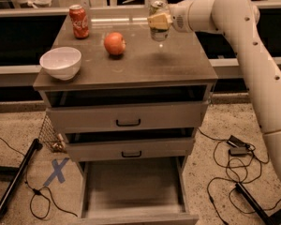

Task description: Pick 7up can from bottom drawer and place on counter

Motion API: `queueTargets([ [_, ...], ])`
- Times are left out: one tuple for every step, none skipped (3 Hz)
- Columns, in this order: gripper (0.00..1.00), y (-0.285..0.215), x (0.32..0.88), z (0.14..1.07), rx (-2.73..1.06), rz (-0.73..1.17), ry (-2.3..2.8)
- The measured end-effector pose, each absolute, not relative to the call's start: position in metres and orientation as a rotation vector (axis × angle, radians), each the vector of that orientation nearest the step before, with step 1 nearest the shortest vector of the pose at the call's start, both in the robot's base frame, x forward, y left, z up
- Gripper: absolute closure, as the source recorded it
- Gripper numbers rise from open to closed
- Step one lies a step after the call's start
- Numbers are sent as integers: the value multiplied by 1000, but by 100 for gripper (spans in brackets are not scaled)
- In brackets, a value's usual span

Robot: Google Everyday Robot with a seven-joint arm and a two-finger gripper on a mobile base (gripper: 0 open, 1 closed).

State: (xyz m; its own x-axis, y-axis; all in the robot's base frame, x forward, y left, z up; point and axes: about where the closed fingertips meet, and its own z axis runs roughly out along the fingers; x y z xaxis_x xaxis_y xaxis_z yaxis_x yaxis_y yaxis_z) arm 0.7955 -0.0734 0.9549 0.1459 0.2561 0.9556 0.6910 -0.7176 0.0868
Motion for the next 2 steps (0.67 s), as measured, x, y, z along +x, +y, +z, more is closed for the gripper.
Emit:
queueTargets([
  [100,-73,818,935,-2108,-1537,-871],
  [100,-79,832,912,-2141,-1492,-821],
])
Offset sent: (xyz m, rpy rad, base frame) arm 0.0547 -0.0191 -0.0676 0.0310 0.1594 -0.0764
